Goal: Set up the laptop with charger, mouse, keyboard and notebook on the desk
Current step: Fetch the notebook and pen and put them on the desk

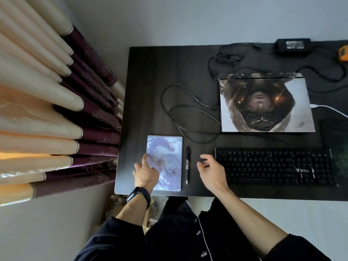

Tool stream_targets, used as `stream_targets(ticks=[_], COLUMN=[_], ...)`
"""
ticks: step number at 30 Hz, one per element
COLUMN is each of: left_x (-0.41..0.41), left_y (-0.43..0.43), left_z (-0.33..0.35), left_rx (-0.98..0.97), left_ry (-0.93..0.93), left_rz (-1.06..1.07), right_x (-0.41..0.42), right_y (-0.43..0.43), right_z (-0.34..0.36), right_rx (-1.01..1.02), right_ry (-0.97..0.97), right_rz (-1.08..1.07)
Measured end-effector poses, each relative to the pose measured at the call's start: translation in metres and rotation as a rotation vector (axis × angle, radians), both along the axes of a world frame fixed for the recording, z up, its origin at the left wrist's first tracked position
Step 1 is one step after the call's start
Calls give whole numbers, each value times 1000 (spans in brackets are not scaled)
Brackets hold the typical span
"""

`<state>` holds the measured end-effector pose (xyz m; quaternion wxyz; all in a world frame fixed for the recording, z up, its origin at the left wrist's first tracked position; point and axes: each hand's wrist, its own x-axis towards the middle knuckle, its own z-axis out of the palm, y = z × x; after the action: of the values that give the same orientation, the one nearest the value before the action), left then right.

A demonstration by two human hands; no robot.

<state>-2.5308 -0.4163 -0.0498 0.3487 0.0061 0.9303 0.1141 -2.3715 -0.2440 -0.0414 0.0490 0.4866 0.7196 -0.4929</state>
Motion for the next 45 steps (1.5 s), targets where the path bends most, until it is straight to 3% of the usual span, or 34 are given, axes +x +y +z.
stream_targets(ticks=[3, 7, 12, 16, 23, 31, 41, 45], left_x=[29, 82, 162, 207, 232, 225, 224, 223], left_y=[30, 89, 167, 208, 221, 220, 223, 224], left_z=[10, 18, 14, 11, 6, -6, -3, -3], left_rx=[-32, 83, 180, 79, -73, -39, -93, -93], left_ry=[113, 160, 224, 240, 152, 104, 91, 94], left_rz=[-96, -196, -446, -588, -502, -560, -587, -590], right_x=[32, 87, 166, 220, 270, 275, 273, 255], right_y=[26, 69, 142, 193, 230, 221, 237, 276], right_z=[14, 20, 20, 17, -2, -21, -3, 74], right_rx=[1, 80, 225, 338, 410, 467, 308, -29], right_ry=[56, 86, 30, -127, -426, -438, -411, -61], right_rz=[-11, -15, 91, 187, 424, 449, 492, 237])
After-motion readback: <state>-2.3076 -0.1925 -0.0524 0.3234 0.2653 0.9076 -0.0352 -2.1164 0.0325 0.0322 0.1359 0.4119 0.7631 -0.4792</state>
